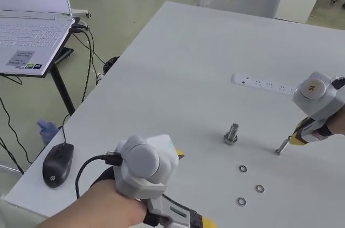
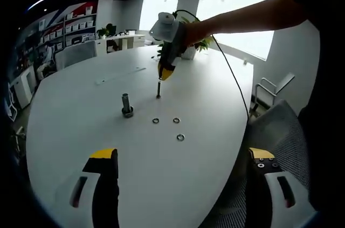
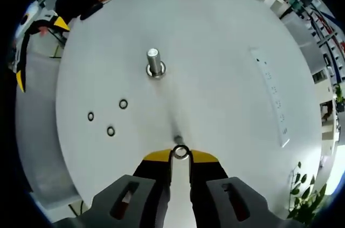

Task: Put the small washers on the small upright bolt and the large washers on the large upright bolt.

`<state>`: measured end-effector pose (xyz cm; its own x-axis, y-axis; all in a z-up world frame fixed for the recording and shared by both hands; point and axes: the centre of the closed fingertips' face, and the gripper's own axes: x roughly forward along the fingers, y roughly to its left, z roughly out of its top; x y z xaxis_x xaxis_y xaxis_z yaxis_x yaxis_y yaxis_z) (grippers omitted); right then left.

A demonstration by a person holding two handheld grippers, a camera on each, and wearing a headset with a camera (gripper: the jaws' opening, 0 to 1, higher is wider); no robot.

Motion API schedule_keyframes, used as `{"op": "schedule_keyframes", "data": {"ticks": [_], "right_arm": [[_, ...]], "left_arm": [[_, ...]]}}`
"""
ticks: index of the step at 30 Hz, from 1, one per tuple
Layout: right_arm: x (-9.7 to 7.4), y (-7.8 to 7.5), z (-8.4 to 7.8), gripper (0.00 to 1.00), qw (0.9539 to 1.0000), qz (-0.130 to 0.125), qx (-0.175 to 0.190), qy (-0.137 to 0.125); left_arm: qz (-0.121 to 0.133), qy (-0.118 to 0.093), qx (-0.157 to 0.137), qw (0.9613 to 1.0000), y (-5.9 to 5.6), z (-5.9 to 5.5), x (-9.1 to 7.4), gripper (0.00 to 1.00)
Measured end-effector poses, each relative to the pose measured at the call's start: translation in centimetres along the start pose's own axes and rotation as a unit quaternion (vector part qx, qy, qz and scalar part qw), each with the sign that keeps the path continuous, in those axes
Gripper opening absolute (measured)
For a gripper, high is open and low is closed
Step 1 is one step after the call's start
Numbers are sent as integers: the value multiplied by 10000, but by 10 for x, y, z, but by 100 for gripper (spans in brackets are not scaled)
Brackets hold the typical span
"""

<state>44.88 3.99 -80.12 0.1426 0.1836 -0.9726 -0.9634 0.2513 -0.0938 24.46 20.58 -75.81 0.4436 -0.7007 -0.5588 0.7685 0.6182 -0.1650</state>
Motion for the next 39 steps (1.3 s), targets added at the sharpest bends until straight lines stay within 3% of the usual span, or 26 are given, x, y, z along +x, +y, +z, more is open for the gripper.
{"op": "schedule_keyframes", "data": {"ticks": [39], "right_arm": [[18,-3,-3,12,9997,75,2,213]], "left_arm": [[-108,150,-34,9998,-2,-10,-1,94]]}}
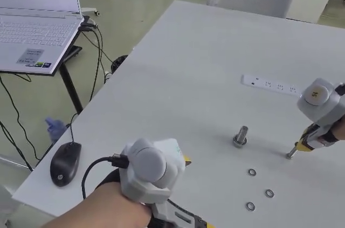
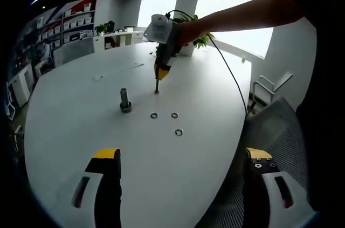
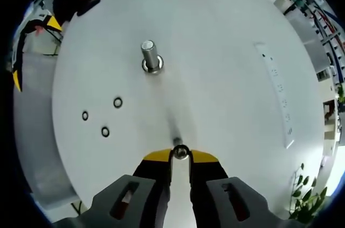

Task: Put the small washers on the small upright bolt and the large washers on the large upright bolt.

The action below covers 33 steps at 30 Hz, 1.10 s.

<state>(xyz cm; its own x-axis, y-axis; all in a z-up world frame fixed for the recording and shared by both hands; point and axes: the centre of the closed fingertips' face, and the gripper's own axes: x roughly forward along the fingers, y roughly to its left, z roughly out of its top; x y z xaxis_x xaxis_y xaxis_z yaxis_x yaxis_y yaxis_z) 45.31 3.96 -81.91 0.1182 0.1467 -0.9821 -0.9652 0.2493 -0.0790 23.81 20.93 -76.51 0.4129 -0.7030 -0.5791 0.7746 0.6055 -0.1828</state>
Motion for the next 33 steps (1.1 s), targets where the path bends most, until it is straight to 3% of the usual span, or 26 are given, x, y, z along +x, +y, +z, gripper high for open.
{"op": "schedule_keyframes", "data": {"ticks": [11,18,33], "right_arm": [[13,0,1,12,9999,28,-110,78],[22,1,2,12,9998,56,-148,107],[39,3,-1,12,9995,155,-191,176]], "left_arm": [[-2,12,-42,10000,1,-2,2,94],[79,-119,45,9999,4,5,1,96],[132,-15,143,9998,10,2,4,97]]}}
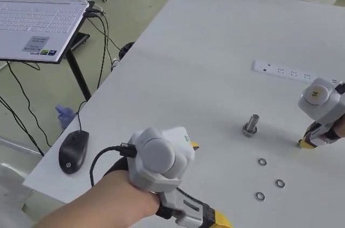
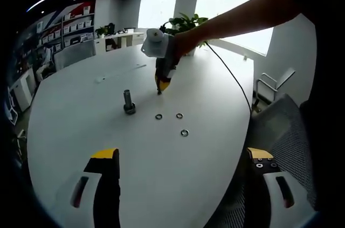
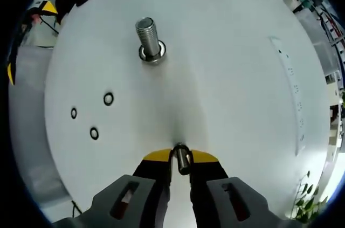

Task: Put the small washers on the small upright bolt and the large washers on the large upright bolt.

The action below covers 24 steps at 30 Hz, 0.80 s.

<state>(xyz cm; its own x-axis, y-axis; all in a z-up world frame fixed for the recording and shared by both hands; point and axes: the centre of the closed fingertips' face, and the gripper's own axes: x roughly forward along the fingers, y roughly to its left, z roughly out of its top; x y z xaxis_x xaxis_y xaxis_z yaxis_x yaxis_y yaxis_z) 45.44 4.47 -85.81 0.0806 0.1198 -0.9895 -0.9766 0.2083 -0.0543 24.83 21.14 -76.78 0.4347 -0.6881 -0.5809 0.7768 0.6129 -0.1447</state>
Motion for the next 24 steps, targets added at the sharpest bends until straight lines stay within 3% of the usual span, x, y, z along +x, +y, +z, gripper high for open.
{"op": "schedule_keyframes", "data": {"ticks": [24], "right_arm": [[5,3,1,13,9999,-61,-134,-91]], "left_arm": [[69,64,-24,10000,0,-3,-2,98]]}}
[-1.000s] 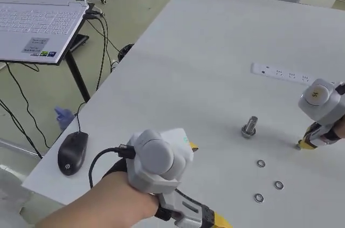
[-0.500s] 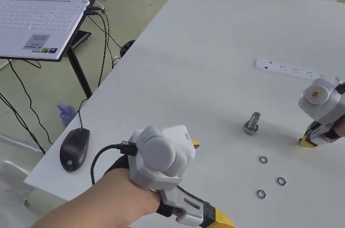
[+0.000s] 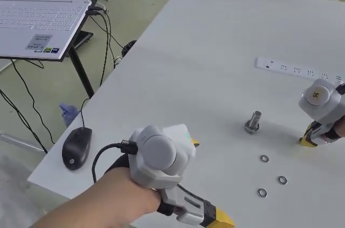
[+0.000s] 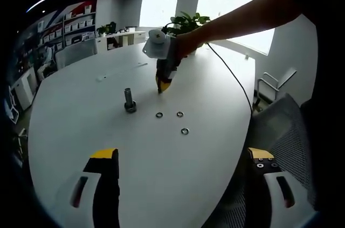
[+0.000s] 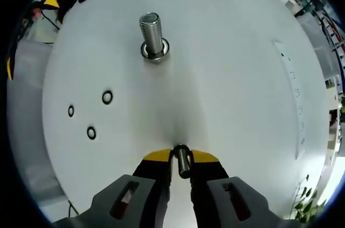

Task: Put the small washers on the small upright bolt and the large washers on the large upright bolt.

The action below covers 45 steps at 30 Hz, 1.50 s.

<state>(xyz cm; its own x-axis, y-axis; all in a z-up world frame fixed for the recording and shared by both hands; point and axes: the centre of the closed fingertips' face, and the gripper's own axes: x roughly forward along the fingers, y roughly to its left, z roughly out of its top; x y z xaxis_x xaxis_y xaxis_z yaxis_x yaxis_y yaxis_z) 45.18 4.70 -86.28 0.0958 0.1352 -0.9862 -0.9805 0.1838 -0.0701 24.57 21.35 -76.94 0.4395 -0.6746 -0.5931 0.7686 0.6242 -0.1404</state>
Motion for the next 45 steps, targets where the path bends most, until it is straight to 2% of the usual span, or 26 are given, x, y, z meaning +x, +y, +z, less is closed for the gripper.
{"op": "schedule_keyframes", "data": {"ticks": [7,14,25,29,35,41,45], "right_arm": [[1,-1,0,14,10000,1,10,-30],[1,-1,2,26,9999,31,35,-117],[-5,-4,-1,29,9999,-9,52,-115],[-15,-7,-1,30,9999,-72,11,-138],[-37,-7,12,31,9989,-147,72,-429],[-57,4,25,31,9977,-110,27,-675],[-65,12,31,31,9971,-101,-65,-754]], "left_arm": [[8,10,-11,10000,-1,-1,-1,99],[23,5,-20,10000,-1,-1,-3,99],[3,11,-10,10000,-2,-1,-3,99],[6,4,16,10000,-1,0,-3,99],[23,-3,36,10000,0,1,-4,99],[15,-56,59,10000,1,6,-8,99],[26,-179,51,9998,2,12,-12,99]]}}
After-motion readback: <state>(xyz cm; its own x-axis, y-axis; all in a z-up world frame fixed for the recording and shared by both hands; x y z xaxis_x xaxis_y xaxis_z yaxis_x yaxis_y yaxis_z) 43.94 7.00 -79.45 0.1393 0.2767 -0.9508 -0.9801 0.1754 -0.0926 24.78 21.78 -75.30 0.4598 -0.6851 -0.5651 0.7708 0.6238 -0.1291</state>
